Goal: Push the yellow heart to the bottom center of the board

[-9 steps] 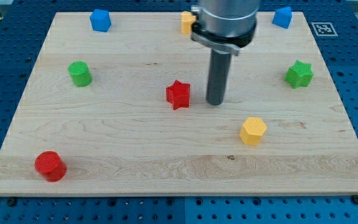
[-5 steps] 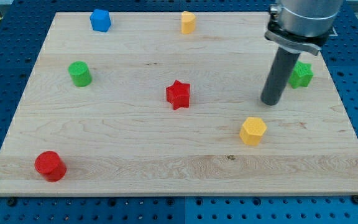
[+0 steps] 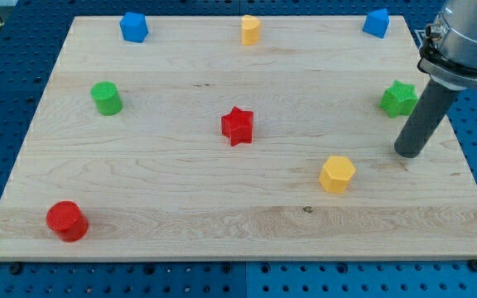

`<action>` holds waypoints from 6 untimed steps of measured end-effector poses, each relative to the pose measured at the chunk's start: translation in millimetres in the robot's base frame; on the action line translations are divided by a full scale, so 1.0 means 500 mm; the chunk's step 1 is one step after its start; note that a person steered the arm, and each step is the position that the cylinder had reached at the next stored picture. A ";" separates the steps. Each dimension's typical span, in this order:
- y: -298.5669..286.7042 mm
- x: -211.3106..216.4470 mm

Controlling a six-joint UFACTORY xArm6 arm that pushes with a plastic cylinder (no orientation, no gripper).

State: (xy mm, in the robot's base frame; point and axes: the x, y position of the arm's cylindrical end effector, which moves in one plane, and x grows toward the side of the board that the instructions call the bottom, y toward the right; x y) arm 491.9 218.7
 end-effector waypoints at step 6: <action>-0.185 0.058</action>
State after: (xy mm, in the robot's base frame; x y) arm 520.7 126.5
